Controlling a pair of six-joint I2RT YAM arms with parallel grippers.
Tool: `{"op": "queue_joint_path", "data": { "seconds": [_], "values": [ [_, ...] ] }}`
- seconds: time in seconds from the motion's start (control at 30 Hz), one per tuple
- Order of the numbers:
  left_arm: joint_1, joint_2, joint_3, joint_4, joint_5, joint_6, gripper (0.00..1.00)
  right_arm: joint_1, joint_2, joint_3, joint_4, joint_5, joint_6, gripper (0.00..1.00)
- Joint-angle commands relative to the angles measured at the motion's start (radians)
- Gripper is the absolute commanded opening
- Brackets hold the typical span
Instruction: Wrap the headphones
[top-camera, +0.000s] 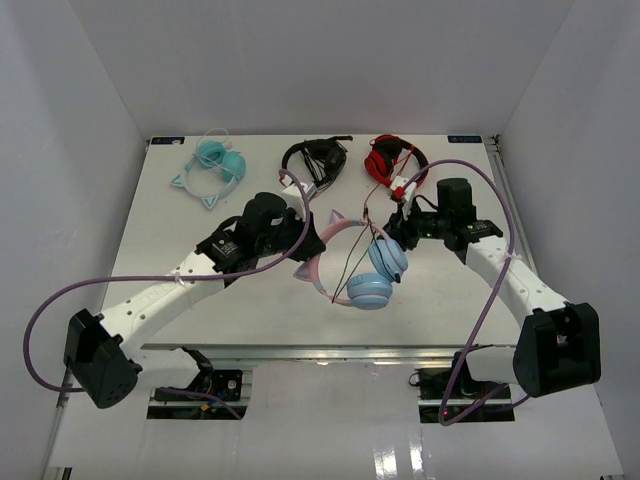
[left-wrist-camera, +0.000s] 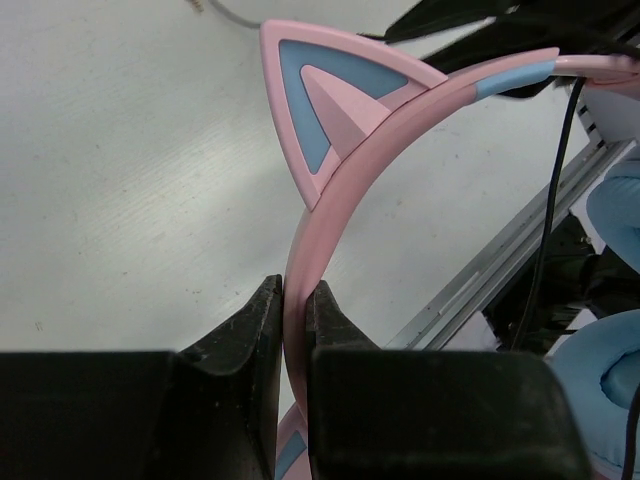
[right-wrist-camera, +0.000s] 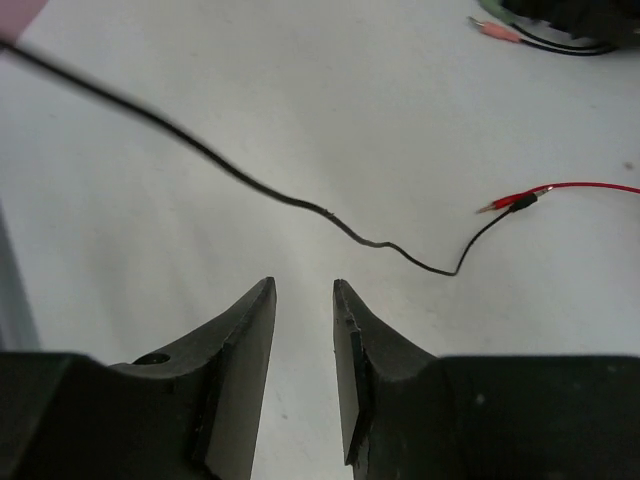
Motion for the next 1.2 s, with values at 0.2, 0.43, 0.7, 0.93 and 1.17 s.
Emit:
{"op": "queue_joint_path", "data": {
  "seconds": [0.2, 0.43, 0.7, 0.93, 1.17],
  "values": [
    [-0.002, 0.018, 0.297, -0.035, -0.007, -0.063, 0.0, -0.027, -0.01, -0.148, 0.337, -0.468, 0.303, 0.46],
    [-0.002, 0.087, 0.47, -0.132, 0.001, -0.053, 0.0, -0.028, 0.088, -0.078, 0.343, -0.385, 0.205, 0.61],
    [-0.003, 0.094, 0.566, -0.219, -0.114, -0.031, 0.0, -0.06, 0.059, 0.015, -0.166, -0.533, -0.52, 0.61],
    [-0.003, 0.069, 0.545, -0.237, -0.184, -0.029, 0.0, -0.075, -0.095, -0.109, 0.13, -0.063, -0.12, 0.63],
    [-0.004, 0.046, 0.541, -0.232, -0.171, -0.048, 0.0, -0.08, -0.123, -0.33, 0.768, 0.01, 0.267, 0.9]
  ]
}}
